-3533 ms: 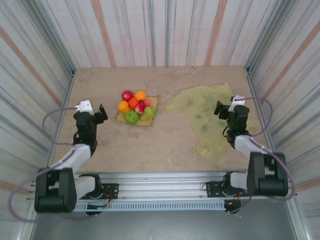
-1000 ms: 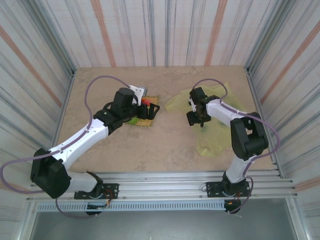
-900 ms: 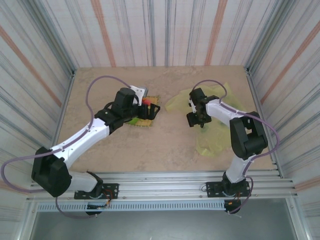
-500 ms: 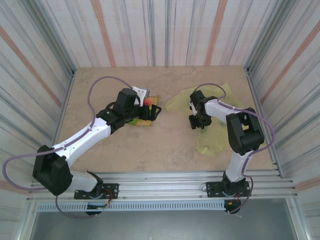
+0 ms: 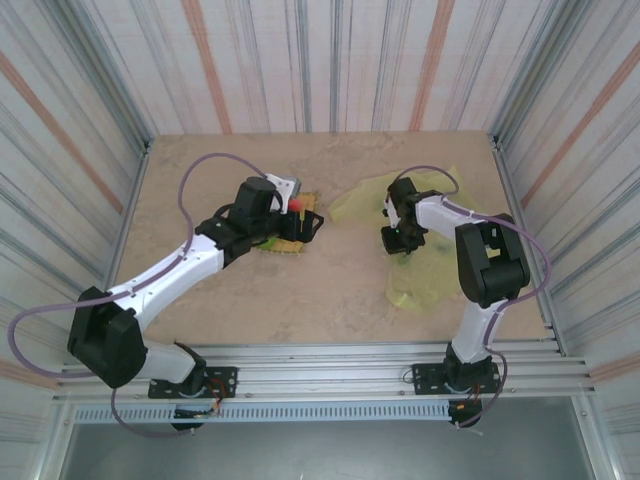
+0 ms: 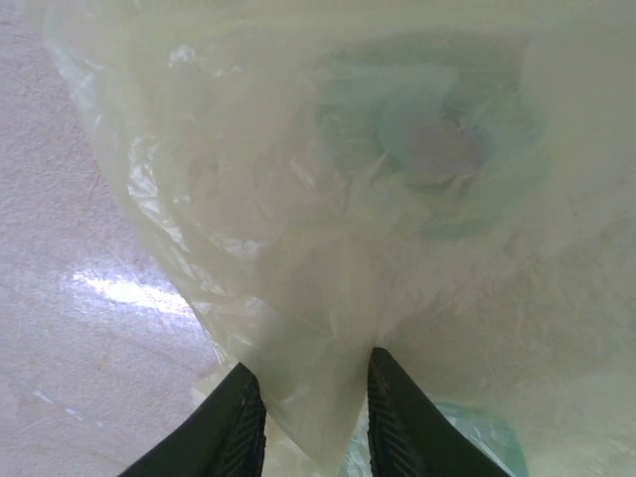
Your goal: Place the fruits into the plastic bag
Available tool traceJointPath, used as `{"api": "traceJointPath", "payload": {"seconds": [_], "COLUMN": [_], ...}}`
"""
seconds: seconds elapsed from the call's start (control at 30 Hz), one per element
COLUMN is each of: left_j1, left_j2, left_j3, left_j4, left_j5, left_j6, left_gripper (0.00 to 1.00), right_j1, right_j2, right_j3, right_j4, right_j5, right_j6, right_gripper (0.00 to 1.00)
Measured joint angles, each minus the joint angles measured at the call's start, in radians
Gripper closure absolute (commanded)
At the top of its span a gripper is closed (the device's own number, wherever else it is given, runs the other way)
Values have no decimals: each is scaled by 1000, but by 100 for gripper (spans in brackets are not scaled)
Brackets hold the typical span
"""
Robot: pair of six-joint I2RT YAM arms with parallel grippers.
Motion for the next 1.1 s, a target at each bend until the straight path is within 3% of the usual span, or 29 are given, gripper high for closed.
{"api": "traceJointPath", "payload": {"seconds": [0.47, 0.73, 1.1], "left_j1": [-35, -187, -303], "left_j2": [47, 112, 435], "left_j3": [1, 1, 163], "left_j4": [11, 87, 165], "left_j5": [23, 32, 36], "left_j6": [0, -8, -138], "left_gripper": [2, 5, 3], "right_j1": [-78, -129, -216], "right_j2": [-40, -276, -398], "right_j3": [0, -8, -35], "right_j4": [3, 0, 3], "right_j5": [-174, -263, -416], "right_j6": [27, 60, 131], "right_gripper": [100, 100, 100]}}
